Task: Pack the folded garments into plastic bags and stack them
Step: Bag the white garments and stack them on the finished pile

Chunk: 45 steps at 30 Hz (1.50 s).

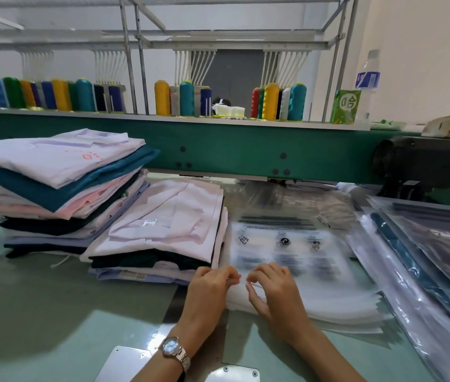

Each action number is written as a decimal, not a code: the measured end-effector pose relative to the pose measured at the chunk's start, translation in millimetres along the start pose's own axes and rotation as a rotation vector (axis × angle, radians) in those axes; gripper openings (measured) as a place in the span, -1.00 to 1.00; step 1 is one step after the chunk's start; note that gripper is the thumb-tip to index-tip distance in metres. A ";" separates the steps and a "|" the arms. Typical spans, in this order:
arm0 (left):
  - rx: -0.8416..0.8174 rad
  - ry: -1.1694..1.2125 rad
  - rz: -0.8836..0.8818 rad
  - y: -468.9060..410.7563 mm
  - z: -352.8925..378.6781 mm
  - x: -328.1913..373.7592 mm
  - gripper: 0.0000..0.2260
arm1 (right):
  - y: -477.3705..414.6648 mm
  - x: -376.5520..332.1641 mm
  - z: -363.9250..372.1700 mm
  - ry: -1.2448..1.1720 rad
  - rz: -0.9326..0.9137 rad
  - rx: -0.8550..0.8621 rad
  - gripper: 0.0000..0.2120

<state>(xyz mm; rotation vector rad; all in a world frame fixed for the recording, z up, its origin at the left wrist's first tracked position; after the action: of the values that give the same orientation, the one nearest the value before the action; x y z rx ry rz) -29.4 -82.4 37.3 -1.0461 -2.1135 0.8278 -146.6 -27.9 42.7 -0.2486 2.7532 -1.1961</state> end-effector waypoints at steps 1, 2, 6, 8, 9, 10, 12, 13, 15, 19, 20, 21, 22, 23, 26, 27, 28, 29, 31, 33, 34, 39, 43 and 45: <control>0.013 -0.014 -0.020 -0.9 -2.9 -2.6 -0.82 | -1.3 1.8 -3.2 0.029 -0.002 0.008 -0.93; 0.034 -0.032 -0.033 -2.7 -6.4 -5.0 -0.83 | -2.6 4.5 -6.8 0.058 0.001 0.014 -0.92; 0.089 -0.079 -0.045 -8.5 -15.8 -10.6 -0.83 | -5.9 19.2 -20.0 0.163 0.025 -0.008 -0.86; 0.090 -0.121 -0.011 -9.7 -15.2 -8.7 -0.84 | -5.1 28.4 -24.5 0.201 0.044 -0.045 -0.84; 0.089 -0.145 0.002 -10.3 -15.1 -8.2 -0.84 | -3.7 33.7 -27.0 0.216 0.061 -0.062 -0.83; 0.093 -0.162 0.004 -11.0 -15.8 -9.1 -0.85 | -2.0 39.0 -29.8 0.225 0.080 -0.075 -0.83; 0.113 -0.178 -0.018 -12.0 -19.3 -13.6 -0.87 | 2.2 48.7 -34.9 0.247 0.112 -0.092 -0.81; 0.122 -0.182 -0.034 -12.3 -21.3 -16.3 -0.88 | 3.7 52.8 -36.3 0.268 0.125 -0.108 -0.80; 0.121 -0.182 -0.054 -12.6 -22.8 -19.7 -0.87 | 7.0 59.4 -38.0 0.335 0.139 -0.150 -0.80; 0.102 -0.166 -0.065 -11.8 -22.4 -20.3 -0.88 | 12.7 70.5 -44.8 0.552 0.160 -0.209 -0.78; 0.100 -0.166 -0.071 -11.5 -22.6 -21.2 -0.88 | 14.3 72.6 -47.6 0.603 0.172 -0.215 -0.78; 0.099 -0.169 -0.077 -11.5 -22.6 -22.3 -0.89 | 15.8 74.1 -50.4 0.649 0.181 -0.221 -0.77; 0.096 -0.173 -0.082 -11.4 -22.6 -23.6 -0.89 | 17.7 75.5 -52.7 0.691 0.188 -0.230 -0.77; 0.093 -0.176 -0.085 -11.4 -22.3 -24.6 -0.89 | 20.0 77.7 -54.9 0.720 0.198 -0.244 -0.78; 0.098 -0.191 -0.089 -10.9 -22.4 -25.8 -0.88 | 28.9 88.0 -65.4 0.724 0.282 -0.275 -0.77; 0.097 -0.196 -0.092 -10.8 -22.3 -26.4 -0.88 | 32.2 91.6 -68.8 0.710 0.319 -0.283 -0.74; 0.094 -0.197 -0.098 -10.6 -22.0 -27.4 -0.89 | 36.0 95.3 -71.1 0.702 0.345 -0.289 -0.71; 0.092 -0.194 -0.104 -10.3 -21.5 -28.3 -0.89 | 38.7 98.3 -72.9 0.707 0.366 -0.309 -0.70; 0.089 -0.182 -0.113 -9.8 -21.1 -29.8 -0.90 | 42.3 105.9 -74.8 0.766 0.413 -0.402 -0.69; 0.091 -0.177 -0.115 -8.8 -21.3 -29.9 -0.90 | 45.0 117.7 -74.9 0.893 0.441 -0.508 -0.76; 0.094 -0.175 -0.114 -8.3 -21.4 -29.5 -0.90 | 47.0 123.6 -76.4 0.942 0.469 -0.545 -0.80; 0.137 -0.146 -0.129 -9.7 -27.1 -30.3 -0.90 | 56.0 143.7 -89.1 1.003 0.615 -0.590 -0.85; 0.164 -0.126 -0.125 -9.4 -30.6 -31.4 -0.92 | 67.5 151.8 -95.0 0.975 0.704 -0.599 -0.85; 0.168 -0.120 -0.120 -8.3 -29.8 -27.6 -0.94 | 72.0 149.6 -96.7 0.986 0.719 -0.620 -0.84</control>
<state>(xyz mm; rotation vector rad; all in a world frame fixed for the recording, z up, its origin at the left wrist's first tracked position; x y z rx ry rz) 2.9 -102.0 54.5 -0.7924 -2.1393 1.0117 -317.9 59.3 47.4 1.5203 3.3233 -0.2333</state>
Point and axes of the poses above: each hand's wrist, its own y-axis away from the middle knuckle, its own z-axis out of the palm, x = y × z, the point moved 8 cm from there along -y, towards the middle knuckle, and after that the axes turned 1 degree about y, right-handed, at the moved point
